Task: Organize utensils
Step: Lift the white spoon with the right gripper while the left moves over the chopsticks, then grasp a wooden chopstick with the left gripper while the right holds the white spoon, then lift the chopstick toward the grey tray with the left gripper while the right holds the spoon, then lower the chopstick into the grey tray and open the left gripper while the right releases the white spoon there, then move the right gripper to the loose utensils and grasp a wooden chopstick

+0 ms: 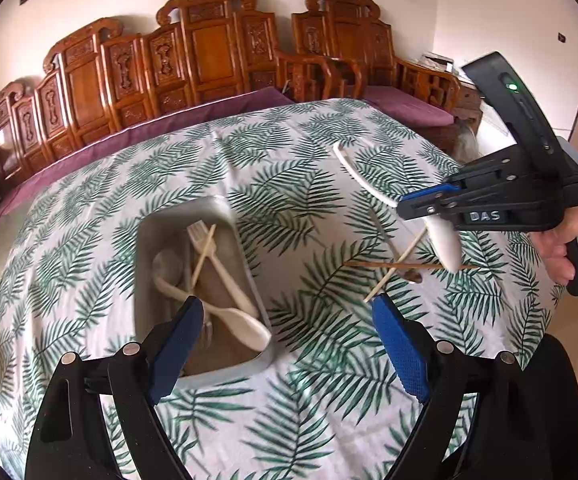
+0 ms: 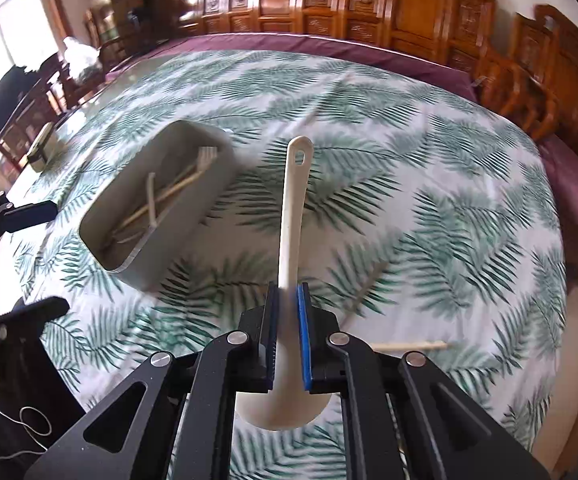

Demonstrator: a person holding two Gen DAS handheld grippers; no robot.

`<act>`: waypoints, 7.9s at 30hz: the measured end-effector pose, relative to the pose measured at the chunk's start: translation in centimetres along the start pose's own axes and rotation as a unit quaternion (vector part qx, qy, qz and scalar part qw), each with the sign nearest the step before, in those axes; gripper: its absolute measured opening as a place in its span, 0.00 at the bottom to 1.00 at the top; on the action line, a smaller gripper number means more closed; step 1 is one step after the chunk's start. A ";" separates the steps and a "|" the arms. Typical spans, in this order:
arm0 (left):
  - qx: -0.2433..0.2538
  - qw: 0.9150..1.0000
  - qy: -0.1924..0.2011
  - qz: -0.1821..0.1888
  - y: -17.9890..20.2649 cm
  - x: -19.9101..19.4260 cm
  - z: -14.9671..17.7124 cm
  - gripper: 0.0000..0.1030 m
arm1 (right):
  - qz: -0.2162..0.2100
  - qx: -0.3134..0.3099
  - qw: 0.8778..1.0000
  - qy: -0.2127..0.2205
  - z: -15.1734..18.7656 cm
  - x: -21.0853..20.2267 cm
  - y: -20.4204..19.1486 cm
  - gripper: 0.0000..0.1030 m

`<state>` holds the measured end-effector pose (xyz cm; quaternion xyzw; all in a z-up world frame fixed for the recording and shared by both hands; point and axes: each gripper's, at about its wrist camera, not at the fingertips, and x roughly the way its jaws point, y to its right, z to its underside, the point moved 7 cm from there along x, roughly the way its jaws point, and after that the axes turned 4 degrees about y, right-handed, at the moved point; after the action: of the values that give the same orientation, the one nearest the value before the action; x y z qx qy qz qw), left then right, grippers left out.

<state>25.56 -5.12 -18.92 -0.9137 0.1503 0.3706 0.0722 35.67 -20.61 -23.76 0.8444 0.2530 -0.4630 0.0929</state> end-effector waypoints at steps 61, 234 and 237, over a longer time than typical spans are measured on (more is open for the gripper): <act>0.206 0.966 -0.116 0.105 18.9 16.2 0.6 0.19 | 0.049 0.154 0.987 0.012 13.8 -4.0 13.0 0.11; 0.001 0.999 -0.013 0.038 5.3 4.3 2.1 0.45 | 0.093 0.151 0.984 0.024 8.8 -2.2 5.7 0.06; 0.027 0.998 -0.026 0.051 7.5 6.3 2.2 0.45 | 0.099 0.156 0.982 0.028 10.2 -3.4 7.1 0.06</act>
<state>25.90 -13.09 -25.05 -0.8928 0.2042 0.3931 0.0817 30.29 -31.84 -27.17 0.8820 0.0950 -0.4617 -0.0015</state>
